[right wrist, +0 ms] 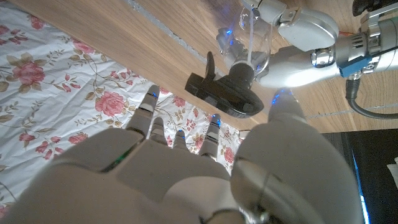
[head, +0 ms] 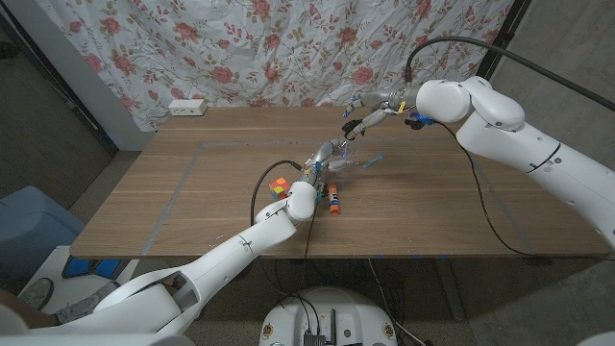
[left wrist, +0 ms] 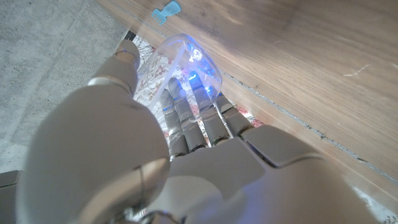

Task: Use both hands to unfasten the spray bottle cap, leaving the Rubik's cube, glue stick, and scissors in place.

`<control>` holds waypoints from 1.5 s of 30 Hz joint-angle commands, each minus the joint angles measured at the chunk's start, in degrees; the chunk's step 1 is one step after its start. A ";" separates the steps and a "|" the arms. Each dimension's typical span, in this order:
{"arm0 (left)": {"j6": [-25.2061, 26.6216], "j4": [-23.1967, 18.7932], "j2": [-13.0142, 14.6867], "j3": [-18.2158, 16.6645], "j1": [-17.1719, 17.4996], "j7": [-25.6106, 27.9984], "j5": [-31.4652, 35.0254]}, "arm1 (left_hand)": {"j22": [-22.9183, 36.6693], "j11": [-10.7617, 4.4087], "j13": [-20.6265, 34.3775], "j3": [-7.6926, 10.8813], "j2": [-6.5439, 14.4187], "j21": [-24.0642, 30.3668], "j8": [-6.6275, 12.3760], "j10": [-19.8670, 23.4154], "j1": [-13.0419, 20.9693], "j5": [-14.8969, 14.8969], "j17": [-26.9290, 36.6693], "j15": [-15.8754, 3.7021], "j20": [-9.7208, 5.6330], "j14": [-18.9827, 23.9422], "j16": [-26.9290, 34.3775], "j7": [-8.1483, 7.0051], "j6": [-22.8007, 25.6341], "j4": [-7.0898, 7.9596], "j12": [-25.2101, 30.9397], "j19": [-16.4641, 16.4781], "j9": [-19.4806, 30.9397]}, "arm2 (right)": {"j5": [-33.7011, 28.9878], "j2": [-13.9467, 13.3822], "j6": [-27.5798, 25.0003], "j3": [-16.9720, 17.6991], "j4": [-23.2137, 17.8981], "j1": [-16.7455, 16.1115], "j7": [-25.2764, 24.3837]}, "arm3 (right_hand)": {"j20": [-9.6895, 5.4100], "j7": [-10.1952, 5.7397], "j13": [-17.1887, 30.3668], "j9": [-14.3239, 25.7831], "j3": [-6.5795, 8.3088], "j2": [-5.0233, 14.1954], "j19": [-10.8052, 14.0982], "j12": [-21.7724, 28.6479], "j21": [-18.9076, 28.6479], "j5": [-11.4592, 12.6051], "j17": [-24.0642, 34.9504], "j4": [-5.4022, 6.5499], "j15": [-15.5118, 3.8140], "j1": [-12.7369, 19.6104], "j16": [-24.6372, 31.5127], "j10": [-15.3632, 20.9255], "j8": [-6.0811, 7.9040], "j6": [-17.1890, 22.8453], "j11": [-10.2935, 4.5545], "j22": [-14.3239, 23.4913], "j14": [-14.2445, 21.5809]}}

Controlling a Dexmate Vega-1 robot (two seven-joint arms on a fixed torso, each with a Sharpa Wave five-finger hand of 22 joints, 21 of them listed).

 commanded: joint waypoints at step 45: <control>-2.55 3.29 -1.05 0.14 -1.32 -0.35 -0.10 | 0.07 -0.59 0.39 1.17 4.79 -0.40 0.30 2.73 -3.94 -0.22 0.16 -6.73 -2.69 0.20 0.08 0.65 2.48 0.71 -1.00 0.47 0.08 | 0.31 -2.39 14.00 0.50 7.76 3.28 -2.59 | -0.14 -2.40 0.09 0.33 5.21 3.05 2.61 -0.24 0.35 -3.86 -0.81 -6.34 -0.96 10.05 0.41 1.55 2.37 4.73 -2.26 -0.01 1.35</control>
